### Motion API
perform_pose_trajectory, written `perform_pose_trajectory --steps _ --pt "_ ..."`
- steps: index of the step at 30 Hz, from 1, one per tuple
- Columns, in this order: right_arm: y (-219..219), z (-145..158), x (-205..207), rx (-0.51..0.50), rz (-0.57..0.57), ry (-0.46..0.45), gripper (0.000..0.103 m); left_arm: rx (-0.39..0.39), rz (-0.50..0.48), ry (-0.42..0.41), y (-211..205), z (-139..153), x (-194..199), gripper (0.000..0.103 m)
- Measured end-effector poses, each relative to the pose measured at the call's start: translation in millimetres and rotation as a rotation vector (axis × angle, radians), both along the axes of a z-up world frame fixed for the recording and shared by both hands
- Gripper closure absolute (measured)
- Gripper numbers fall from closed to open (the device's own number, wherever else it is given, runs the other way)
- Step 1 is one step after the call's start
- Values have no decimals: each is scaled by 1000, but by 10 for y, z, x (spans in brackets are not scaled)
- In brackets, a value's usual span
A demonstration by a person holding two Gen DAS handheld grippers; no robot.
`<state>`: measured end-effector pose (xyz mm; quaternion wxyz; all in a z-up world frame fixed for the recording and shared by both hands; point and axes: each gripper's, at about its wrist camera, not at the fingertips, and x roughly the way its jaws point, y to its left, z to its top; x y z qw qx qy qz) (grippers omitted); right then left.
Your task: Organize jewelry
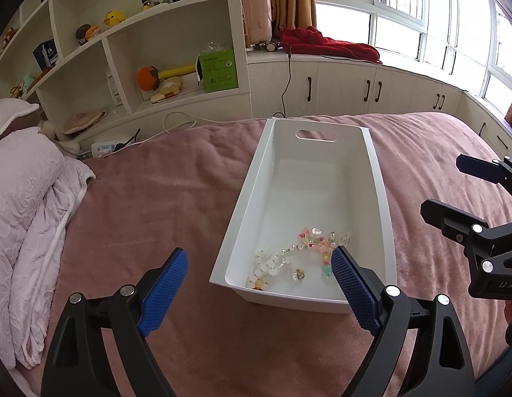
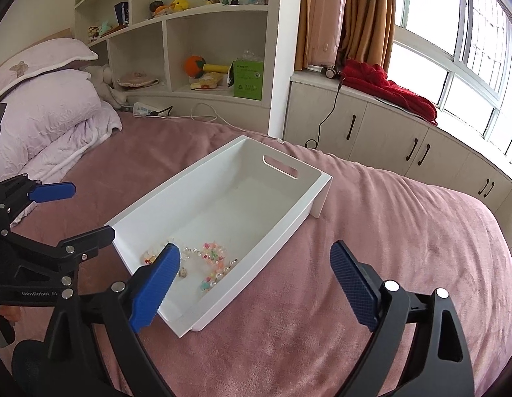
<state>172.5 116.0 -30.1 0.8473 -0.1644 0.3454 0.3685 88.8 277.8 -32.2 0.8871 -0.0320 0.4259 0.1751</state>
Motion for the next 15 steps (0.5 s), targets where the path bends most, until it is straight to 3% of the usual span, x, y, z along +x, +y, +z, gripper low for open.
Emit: perform_pose_trajectory --steps 15 --pt "96 68 -53 -18 38 0 11 16 -13 12 4 8 -15 13"
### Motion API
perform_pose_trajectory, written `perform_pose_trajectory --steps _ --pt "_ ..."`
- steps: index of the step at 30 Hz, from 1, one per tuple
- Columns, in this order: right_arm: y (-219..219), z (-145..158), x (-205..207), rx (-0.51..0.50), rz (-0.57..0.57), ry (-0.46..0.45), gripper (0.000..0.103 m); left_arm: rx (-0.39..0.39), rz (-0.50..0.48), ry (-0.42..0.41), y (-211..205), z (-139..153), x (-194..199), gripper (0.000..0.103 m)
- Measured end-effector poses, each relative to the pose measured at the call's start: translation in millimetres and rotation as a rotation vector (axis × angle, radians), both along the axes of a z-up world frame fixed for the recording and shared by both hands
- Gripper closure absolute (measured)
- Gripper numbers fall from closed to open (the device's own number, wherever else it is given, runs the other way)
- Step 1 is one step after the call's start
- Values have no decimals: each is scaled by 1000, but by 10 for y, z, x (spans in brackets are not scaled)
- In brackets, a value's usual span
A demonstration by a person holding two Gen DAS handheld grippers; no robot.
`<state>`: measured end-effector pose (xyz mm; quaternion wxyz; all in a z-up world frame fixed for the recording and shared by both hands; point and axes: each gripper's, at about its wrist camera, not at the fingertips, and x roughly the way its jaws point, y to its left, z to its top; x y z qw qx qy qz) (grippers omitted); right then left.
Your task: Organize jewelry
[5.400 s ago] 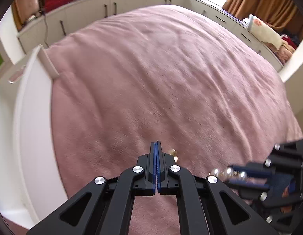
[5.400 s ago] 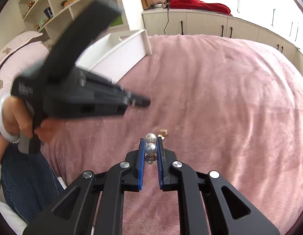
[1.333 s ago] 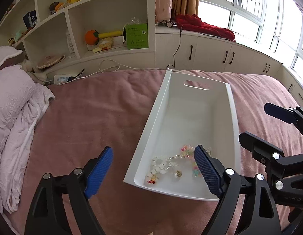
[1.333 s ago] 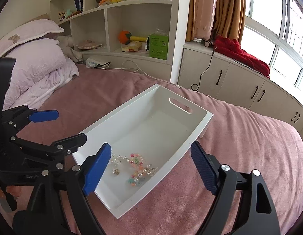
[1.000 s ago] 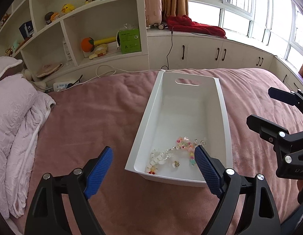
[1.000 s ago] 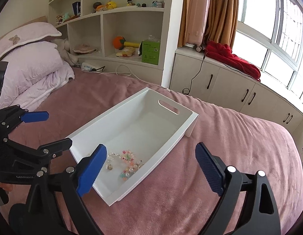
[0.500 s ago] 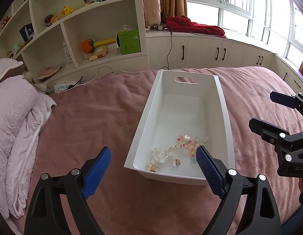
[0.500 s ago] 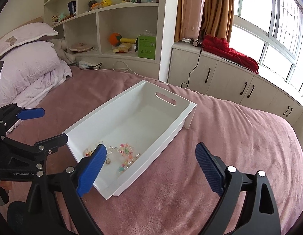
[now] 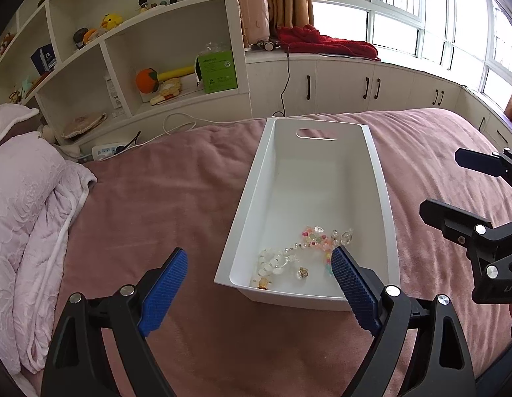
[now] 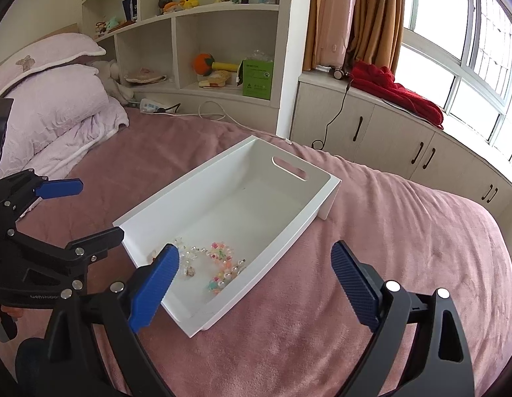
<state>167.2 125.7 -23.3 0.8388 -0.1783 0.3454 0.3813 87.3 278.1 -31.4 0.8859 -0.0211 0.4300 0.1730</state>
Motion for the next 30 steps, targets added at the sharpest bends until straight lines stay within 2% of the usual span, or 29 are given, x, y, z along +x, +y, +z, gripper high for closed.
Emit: perform_pose_trajectory --steps 20,30 --pt "131 -49 -85 -37 16 -7 9 -7 -13 7 24 -34 -20 13" --pt "57 -15 -93 3 -4 -21 9 0 -5 -39 28 69 -26 13"
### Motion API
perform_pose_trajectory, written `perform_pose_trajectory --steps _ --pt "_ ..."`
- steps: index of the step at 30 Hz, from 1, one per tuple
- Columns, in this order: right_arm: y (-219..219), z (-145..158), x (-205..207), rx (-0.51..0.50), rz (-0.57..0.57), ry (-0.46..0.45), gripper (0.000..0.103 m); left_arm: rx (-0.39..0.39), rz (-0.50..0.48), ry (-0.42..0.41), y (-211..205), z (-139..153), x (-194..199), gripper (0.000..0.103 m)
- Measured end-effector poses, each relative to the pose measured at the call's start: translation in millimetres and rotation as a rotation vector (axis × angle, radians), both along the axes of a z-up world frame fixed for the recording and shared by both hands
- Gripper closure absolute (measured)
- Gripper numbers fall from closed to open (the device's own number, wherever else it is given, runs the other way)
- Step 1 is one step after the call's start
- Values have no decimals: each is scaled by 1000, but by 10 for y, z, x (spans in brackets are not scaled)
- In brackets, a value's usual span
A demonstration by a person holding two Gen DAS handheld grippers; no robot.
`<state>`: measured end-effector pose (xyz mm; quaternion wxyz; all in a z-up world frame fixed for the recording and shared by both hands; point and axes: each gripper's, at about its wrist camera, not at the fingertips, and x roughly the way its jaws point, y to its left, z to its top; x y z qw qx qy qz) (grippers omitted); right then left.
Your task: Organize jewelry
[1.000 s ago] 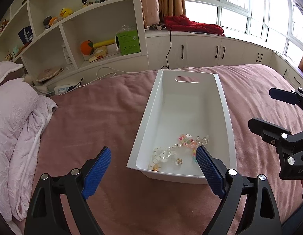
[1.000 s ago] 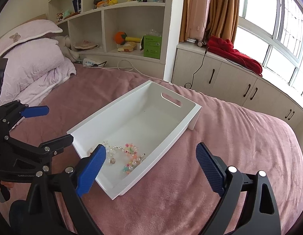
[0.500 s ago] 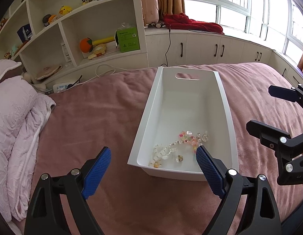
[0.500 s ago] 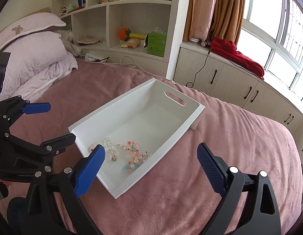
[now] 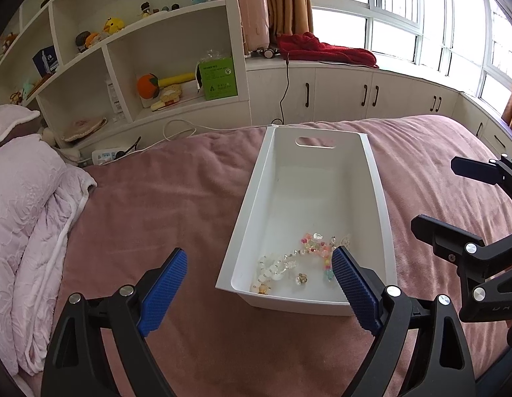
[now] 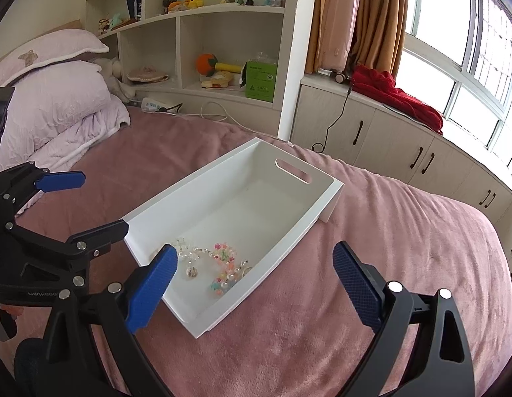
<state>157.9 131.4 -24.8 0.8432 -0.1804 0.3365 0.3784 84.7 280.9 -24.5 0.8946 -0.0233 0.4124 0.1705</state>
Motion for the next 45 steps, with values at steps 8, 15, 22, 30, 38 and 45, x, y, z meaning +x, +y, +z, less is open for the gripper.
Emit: perform_pose_trajectory --steps 8,15,22,30,38,45 --pt "-90 85 -29 41 -15 -24 9 3 -3 -35 -26 80 -12 13" --pt "-154 110 -66 64 -28 -44 9 8 -6 -49 -58 101 -25 13" --pt "-152 88 -69 75 -30 -40 9 10 -10 -44 -81 85 -29 13" --pt "-134 96 -87 75 -35 -45 9 6 -9 -47 -69 77 -23 12" --pt "-124 76 -93 67 -29 -43 9 5 -9 -45 -57 62 -29 11" --pt "-121 69 -91 66 -28 -42 9 19 -17 -47 -75 75 -18 11"
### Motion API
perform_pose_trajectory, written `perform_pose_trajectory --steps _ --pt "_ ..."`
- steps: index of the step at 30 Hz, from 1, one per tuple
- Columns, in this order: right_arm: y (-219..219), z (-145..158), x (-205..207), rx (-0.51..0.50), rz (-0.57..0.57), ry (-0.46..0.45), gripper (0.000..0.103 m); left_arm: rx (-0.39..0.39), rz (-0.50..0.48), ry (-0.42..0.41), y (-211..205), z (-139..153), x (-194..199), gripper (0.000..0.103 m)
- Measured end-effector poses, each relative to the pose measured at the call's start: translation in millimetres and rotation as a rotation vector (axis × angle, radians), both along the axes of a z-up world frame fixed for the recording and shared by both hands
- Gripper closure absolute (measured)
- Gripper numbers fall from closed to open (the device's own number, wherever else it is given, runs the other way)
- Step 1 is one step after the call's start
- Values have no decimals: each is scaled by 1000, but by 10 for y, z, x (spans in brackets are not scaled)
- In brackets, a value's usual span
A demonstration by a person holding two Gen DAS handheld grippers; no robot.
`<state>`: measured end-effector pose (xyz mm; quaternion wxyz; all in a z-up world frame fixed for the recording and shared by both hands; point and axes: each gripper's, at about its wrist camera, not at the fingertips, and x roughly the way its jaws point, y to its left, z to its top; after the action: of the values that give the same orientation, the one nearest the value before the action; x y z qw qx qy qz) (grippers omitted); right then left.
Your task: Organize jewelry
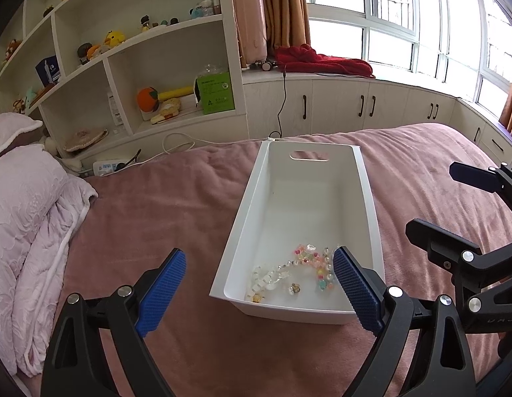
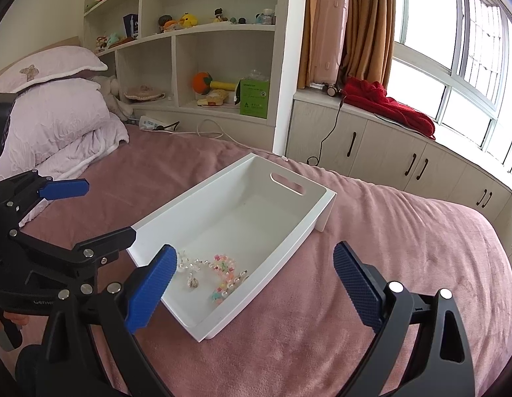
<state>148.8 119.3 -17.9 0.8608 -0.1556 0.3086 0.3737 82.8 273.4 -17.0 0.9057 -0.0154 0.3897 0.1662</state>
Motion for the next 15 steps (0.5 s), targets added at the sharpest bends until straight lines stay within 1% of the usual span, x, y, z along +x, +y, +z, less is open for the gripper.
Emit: perform_pose_trajectory --steps 15 --pt "-31 9 6 13 -6 -6 8 14 1 -13 -14 20 -8 11"
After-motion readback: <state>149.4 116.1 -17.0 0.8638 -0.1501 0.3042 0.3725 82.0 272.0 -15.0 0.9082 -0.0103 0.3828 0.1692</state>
